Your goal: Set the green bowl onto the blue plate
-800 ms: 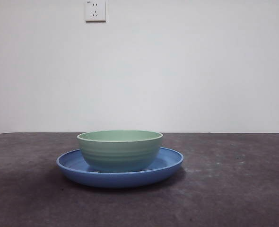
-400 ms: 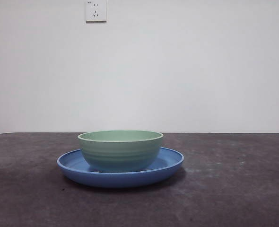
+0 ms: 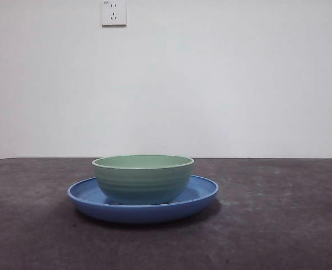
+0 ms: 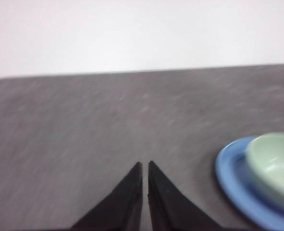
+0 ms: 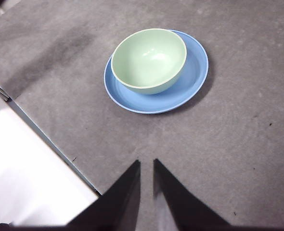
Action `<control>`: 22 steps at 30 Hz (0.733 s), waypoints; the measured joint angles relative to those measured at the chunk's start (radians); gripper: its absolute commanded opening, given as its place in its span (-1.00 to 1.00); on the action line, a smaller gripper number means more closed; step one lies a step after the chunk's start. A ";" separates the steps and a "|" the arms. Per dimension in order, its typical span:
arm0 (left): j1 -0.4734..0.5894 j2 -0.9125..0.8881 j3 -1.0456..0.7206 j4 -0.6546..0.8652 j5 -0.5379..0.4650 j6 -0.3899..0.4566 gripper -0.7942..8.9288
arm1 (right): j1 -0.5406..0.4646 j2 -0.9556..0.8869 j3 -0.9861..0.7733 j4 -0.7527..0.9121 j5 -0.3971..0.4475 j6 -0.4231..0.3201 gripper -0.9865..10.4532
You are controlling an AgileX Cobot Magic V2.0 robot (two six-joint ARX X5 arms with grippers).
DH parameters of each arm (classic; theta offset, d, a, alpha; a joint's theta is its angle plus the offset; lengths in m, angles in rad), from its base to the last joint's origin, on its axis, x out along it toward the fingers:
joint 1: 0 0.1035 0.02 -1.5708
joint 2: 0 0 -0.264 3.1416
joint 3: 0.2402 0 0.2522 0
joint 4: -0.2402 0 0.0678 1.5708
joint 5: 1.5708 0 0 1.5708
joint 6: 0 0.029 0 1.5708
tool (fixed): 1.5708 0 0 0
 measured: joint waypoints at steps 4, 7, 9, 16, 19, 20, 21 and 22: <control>0.002 -0.089 -0.084 -0.014 -0.094 -0.017 -0.80 | 0.000 0.000 0.000 0.000 0.000 0.000 -0.76; 0.002 -0.102 -0.102 0.000 -0.120 -0.022 -0.80 | 0.000 0.000 0.000 0.000 0.000 0.000 -0.76; 0.002 -0.102 -0.113 0.000 -0.119 -0.022 -0.80 | 0.000 0.000 0.000 0.000 0.000 0.000 -0.76; 0.002 -0.101 -0.143 0.004 -0.120 -0.024 -0.80 | 0.000 0.000 0.000 0.000 0.000 0.000 -0.76; 0.002 -0.102 -0.149 0.018 -0.121 -0.024 -0.80 | 0.000 0.000 0.000 0.000 0.000 0.000 -0.76; 0.002 -0.101 -0.149 0.017 -0.121 -0.024 -0.80 | 0.000 0.000 0.000 0.000 0.000 0.000 -0.76; 0.002 -0.101 -0.149 0.017 -0.122 -0.024 -0.80 | 0.000 0.000 0.000 0.000 0.000 0.000 -0.76; 0.002 -0.101 -0.149 0.018 -0.122 -0.023 -0.80 | 0.000 0.000 0.000 0.000 0.000 0.000 -0.76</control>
